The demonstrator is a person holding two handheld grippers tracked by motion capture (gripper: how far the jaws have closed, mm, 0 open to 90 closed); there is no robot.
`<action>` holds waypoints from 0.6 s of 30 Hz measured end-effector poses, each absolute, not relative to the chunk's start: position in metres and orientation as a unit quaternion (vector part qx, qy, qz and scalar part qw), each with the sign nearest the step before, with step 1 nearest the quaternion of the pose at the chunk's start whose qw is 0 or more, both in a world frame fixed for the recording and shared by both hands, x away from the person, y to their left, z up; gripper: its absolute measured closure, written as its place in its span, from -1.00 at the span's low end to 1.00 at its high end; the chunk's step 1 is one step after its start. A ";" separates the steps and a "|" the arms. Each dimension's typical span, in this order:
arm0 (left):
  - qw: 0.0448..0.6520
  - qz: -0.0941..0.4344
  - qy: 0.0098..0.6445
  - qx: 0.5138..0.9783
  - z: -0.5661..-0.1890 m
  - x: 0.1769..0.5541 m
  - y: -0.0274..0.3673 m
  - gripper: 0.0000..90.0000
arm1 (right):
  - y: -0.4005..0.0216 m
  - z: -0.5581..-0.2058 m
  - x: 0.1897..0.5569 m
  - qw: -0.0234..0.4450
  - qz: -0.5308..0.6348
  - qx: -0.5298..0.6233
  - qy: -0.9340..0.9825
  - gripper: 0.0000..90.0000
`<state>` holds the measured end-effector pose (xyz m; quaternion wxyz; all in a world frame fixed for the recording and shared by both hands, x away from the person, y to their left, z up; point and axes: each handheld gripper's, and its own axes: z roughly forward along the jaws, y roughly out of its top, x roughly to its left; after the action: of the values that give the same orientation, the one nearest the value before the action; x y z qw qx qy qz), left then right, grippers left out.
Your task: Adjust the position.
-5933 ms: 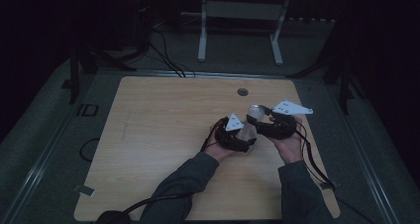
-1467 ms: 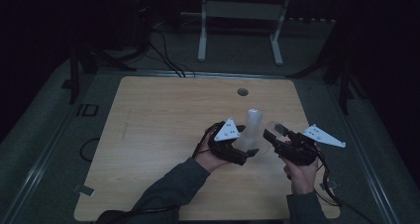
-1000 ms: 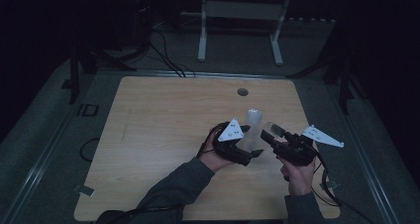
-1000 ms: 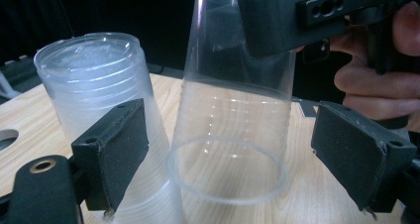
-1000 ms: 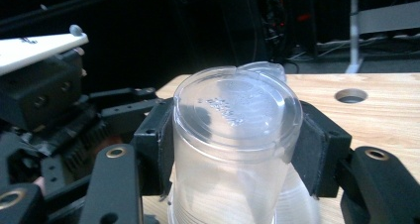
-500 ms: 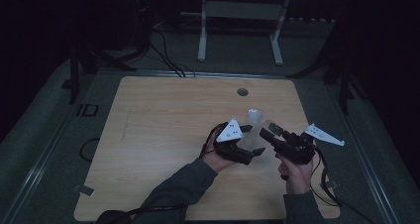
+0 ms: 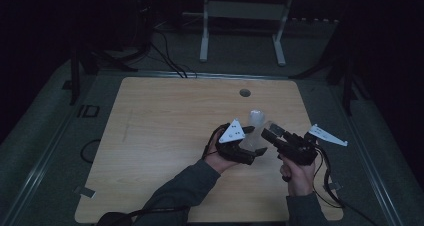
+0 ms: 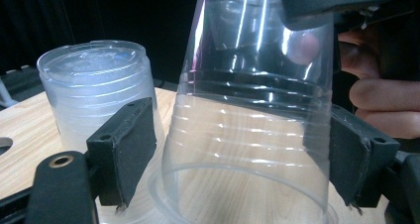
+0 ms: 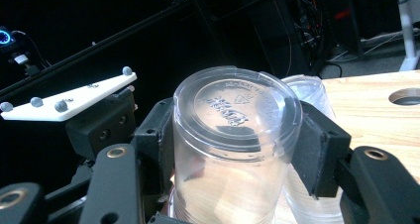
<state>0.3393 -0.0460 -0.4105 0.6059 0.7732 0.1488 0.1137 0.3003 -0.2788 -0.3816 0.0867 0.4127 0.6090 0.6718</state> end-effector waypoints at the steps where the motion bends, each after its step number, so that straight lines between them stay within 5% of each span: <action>1: 0.606 0.114 0.149 0.773 -0.411 0.339 -0.046 -0.50 | -0.279 -0.382 0.300 0.087 0.672 0.413 0.609 -0.09; 10: 0.600 0.109 0.139 0.780 -0.408 0.338 -0.045 -0.37 | -0.279 -0.381 0.301 0.084 0.672 0.412 0.609 -0.11; 18: 0.597 0.106 0.134 0.784 -0.404 0.339 -0.039 -0.33 | -0.283 -0.380 0.299 0.090 0.656 0.398 0.635 -0.34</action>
<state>0.3389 -0.0395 -0.4036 0.5972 0.7836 0.1342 0.1061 0.2987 -0.2825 -0.3800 0.0904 0.3984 0.6349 0.6558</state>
